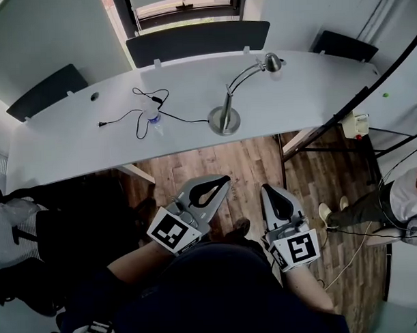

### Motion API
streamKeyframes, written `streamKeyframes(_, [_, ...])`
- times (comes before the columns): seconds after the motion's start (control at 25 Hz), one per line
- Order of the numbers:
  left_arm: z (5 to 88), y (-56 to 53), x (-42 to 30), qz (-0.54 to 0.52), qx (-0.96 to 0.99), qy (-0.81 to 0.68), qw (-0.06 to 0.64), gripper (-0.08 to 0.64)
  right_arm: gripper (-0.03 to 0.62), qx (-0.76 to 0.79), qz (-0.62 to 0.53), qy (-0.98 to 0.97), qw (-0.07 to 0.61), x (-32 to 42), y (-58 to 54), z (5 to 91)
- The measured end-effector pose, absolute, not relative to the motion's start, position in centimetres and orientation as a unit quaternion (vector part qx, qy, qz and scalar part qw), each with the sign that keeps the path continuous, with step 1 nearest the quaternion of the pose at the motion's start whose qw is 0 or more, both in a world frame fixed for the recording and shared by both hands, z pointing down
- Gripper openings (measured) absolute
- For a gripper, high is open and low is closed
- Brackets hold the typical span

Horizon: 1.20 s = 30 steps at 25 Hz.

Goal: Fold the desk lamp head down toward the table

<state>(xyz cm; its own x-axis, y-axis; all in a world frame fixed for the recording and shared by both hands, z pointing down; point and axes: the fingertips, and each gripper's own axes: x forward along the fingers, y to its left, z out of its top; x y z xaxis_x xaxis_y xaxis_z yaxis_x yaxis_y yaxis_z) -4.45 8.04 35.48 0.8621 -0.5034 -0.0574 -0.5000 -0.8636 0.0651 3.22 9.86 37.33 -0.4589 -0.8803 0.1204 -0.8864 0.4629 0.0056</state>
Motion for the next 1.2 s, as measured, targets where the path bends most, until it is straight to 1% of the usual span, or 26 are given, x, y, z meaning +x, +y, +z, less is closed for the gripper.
streamKeyframes(0.2, [35.7, 5.1, -3.5, -0.032, 0.958, -0.283, 0.028, 0.005, 0.009, 0.498, 0.016, -0.865, 0.059, 4.4, 6.1, 37.4])
streamKeyframes(0.36, [35.2, 2.9, -1.7, -0.017, 0.955, -0.294, 0.015, 0.005, 0.009, 0.471, 0.009, -0.881, 0.044, 5.6, 2.9, 36.7])
streamKeyframes(0.56, [34.1, 0.2, 0.9, -0.021, 0.946, -0.323, 0.023, 0.005, 0.009, 0.438, -0.004, -0.898, 0.035, 7.4, -0.2, 35.9])
streamKeyframes(0.88, [35.6, -2.2, 3.2, -0.005, 0.934, -0.355, 0.036, 0.005, 0.009, 0.414, -0.011, -0.909, 0.048, 9.8, -3.5, 36.7])
streamKeyframes(1.2, [37.3, -5.7, 3.2, 0.007, 0.938, -0.343, 0.046, 0.005, 0.011, 0.416, -0.018, -0.908, 0.047, 8.6, -6.7, 36.9])
